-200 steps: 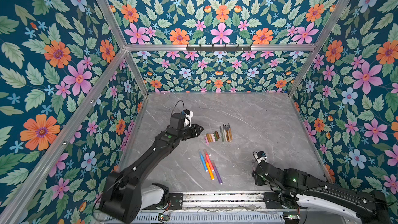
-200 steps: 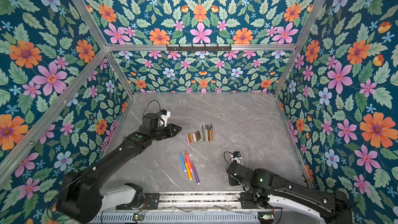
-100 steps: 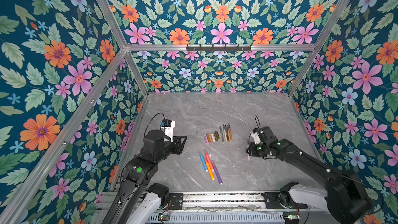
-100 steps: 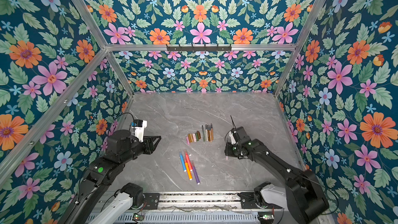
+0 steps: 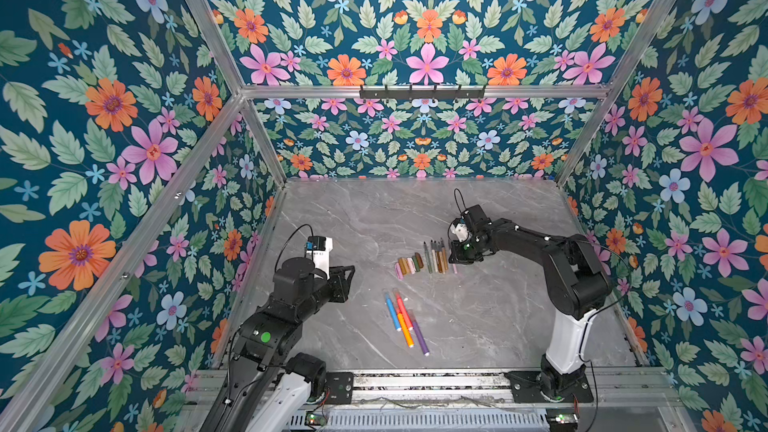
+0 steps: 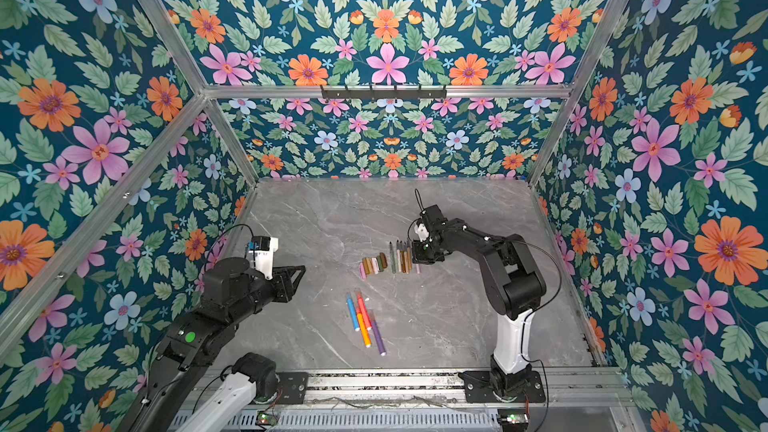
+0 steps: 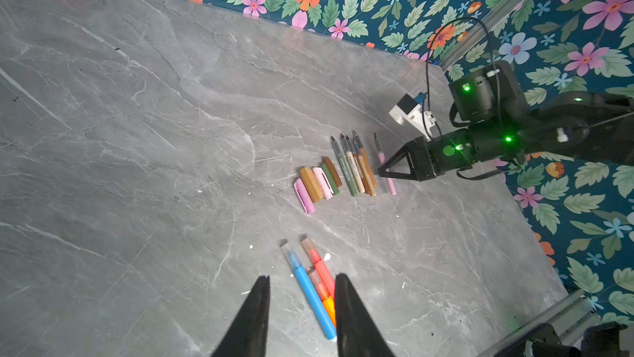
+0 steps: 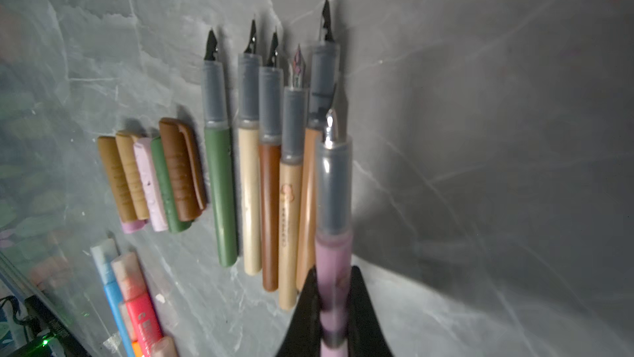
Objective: Open the pen caps
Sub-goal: 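Carry the uncapped lilac pen to the pen row with the right gripper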
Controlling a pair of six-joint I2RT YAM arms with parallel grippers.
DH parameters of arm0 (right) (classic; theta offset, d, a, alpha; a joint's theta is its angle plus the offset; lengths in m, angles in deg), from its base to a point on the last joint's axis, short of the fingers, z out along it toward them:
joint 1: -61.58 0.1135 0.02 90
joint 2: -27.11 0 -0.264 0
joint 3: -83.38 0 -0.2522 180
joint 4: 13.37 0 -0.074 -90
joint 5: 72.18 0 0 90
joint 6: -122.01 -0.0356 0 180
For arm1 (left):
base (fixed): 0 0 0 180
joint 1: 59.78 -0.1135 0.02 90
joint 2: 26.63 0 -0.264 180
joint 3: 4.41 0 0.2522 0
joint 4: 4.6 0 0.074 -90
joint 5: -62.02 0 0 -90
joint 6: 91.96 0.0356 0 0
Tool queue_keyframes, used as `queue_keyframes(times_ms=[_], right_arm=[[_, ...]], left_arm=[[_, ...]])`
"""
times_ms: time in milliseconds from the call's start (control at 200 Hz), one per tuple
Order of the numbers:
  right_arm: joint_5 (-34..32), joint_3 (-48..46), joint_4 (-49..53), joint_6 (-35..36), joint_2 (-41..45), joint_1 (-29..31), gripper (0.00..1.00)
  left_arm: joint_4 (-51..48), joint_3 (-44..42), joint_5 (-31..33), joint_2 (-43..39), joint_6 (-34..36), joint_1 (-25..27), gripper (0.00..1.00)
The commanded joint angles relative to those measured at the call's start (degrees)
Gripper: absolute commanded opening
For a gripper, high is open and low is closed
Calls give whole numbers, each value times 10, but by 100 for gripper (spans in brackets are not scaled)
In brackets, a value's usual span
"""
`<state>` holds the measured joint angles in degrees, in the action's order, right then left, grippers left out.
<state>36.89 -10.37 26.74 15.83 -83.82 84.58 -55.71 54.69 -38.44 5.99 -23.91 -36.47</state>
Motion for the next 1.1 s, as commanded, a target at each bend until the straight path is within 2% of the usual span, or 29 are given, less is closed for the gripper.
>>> queue_keyframes(times_ms=[0,250,415,585,850,955,1095], right_arm=[[-17,14,17,1,-13,-1,2],[-6,30,21,-7,-39,-6,9],[24,37,14,-22,-53,-15,20],[25,29,10,-22,-47,-20,28],[41,-5,-9,-25,-18,-30,32],[60,-20,-24,-25,-2,-31,48],[86,-30,-28,-23,2,-31,59]], left_arm=[[3,0,6,-8,8,-1,34],[7,-1,-7,2,11,-1,34],[7,-1,-11,10,12,0,33],[7,-1,-13,15,13,-1,33],[8,-1,-10,17,13,-1,32],[7,-1,-8,18,12,-1,32],[7,-1,-7,21,12,-1,31]])
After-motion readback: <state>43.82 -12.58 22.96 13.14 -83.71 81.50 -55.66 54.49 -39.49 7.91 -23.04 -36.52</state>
